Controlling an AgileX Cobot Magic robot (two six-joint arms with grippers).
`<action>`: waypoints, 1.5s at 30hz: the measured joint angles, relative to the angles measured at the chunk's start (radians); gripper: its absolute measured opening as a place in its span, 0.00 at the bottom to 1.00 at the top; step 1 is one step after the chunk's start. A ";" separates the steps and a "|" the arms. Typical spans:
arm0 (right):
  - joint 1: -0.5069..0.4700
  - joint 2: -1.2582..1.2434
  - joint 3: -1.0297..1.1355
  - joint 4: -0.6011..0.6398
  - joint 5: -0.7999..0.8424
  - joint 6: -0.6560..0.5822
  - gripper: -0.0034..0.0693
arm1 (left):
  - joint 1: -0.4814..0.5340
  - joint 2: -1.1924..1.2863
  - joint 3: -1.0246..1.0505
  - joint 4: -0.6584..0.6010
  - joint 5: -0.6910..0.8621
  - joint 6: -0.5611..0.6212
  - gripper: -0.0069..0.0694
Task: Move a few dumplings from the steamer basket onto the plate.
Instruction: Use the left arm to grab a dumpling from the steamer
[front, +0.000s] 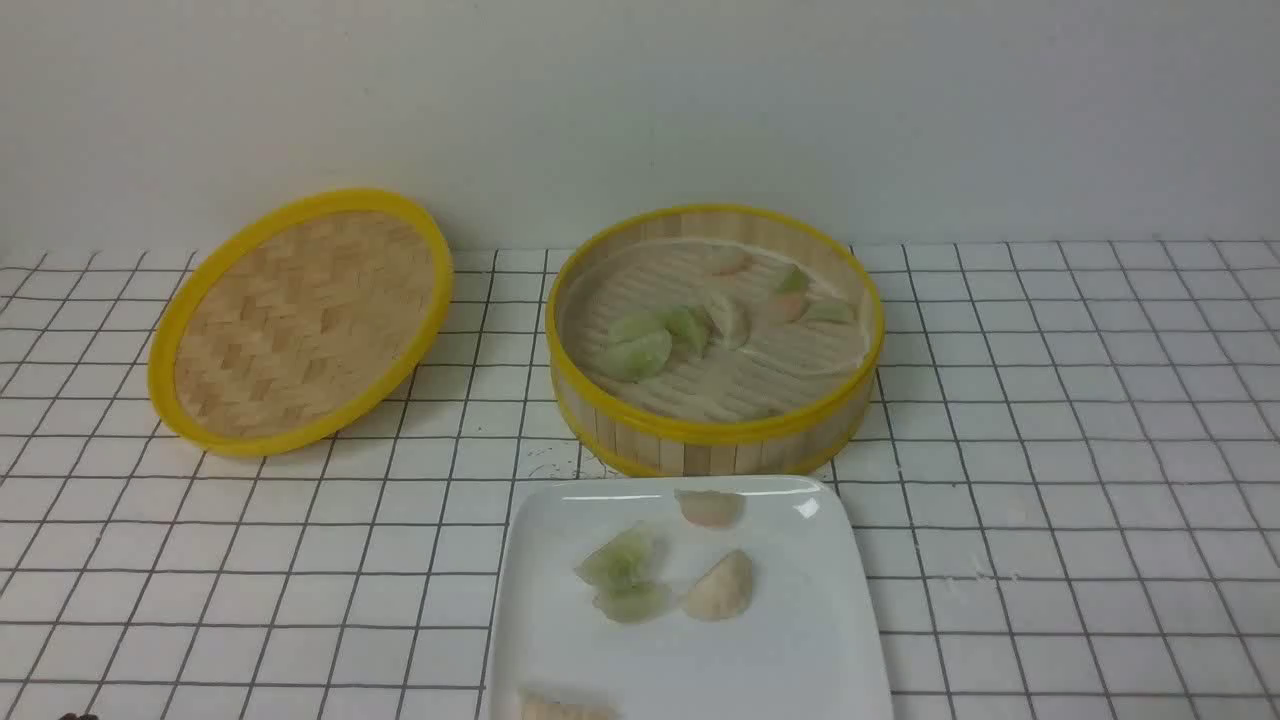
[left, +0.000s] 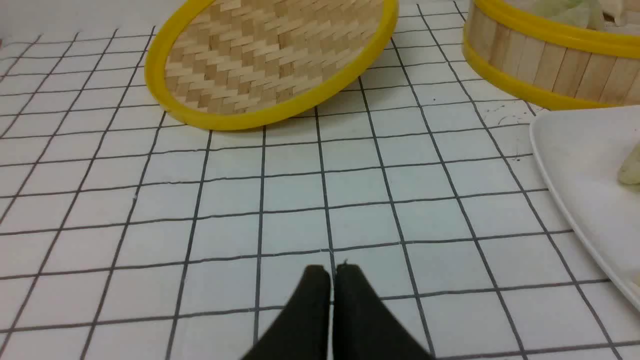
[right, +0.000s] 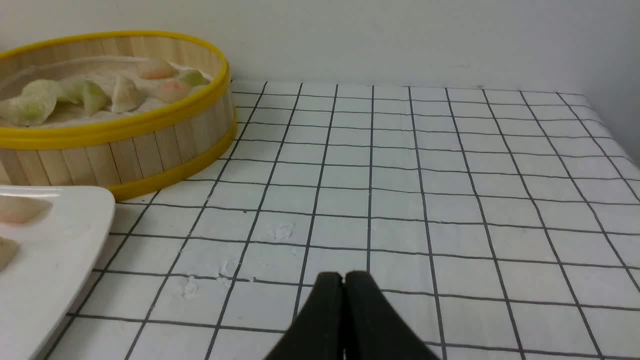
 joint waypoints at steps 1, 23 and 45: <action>0.000 0.000 0.000 0.000 0.000 0.000 0.03 | 0.000 0.000 0.000 0.000 0.000 0.000 0.08; 0.000 0.000 0.000 0.000 0.000 0.000 0.03 | 0.000 0.000 0.001 0.009 -0.003 0.000 0.08; 0.000 0.000 0.009 0.125 -0.132 0.062 0.03 | 0.000 0.027 -0.157 -0.358 -0.686 -0.294 0.08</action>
